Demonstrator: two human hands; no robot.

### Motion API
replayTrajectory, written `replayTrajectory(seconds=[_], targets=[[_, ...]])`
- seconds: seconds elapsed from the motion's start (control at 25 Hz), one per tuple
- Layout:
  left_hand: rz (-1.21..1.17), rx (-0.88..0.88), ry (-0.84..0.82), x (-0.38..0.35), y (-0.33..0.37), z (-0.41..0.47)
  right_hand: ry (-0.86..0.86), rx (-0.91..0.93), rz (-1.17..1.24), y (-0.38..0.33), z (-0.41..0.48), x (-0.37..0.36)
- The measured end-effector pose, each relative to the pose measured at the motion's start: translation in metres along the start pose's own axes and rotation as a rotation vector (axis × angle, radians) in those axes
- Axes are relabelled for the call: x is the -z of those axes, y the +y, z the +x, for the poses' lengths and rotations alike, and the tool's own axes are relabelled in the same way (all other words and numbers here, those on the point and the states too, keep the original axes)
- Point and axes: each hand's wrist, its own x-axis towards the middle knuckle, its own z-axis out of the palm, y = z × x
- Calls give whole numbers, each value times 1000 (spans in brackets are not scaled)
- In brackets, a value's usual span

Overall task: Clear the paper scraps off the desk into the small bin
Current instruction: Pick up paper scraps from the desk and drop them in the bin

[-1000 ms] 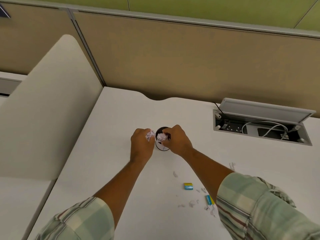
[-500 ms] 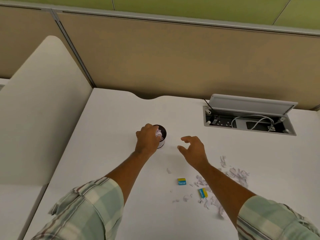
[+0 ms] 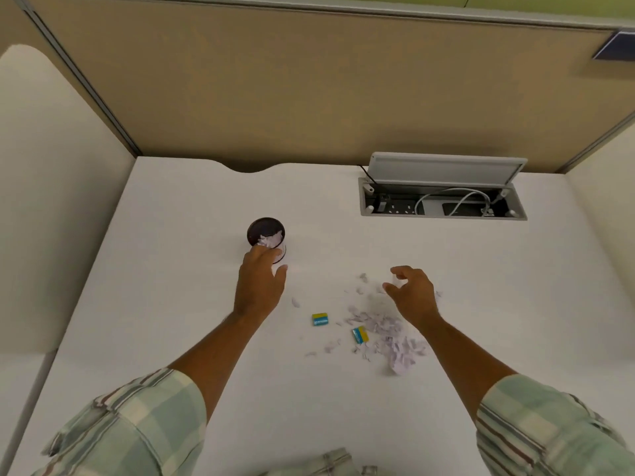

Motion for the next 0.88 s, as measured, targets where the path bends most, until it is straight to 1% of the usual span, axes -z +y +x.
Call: replayTrajectory(seconds=[0.12, 0.24, 0.28, 0.36, 0.44, 0.6, 0.72, 0.88], targets=[[67, 102, -179, -25, 5, -39, -169, 41, -117, 31, -17, 17], [181, 210, -350, -49, 12, -74, -400, 122, -383, 53, -36, 26], [227, 259, -386, -56, 15, -85, -468, 154, -487, 58, -43, 28], [313, 350, -398, -67, 23, -106, -555, 228, -625, 68, -57, 28], [351, 406, -376, -75, 33, -121, -573, 276, -670, 76, -67, 23], [336, 436, -386, -93, 55, -138, -509, 285, -640, 72, -68, 6], [308, 428, -394, -105, 71, -140, -500, 324, -645, 60, -60, -7], [301, 372, -418, -118, 86, -138, -494, 337, -698, 48, -50, -17]])
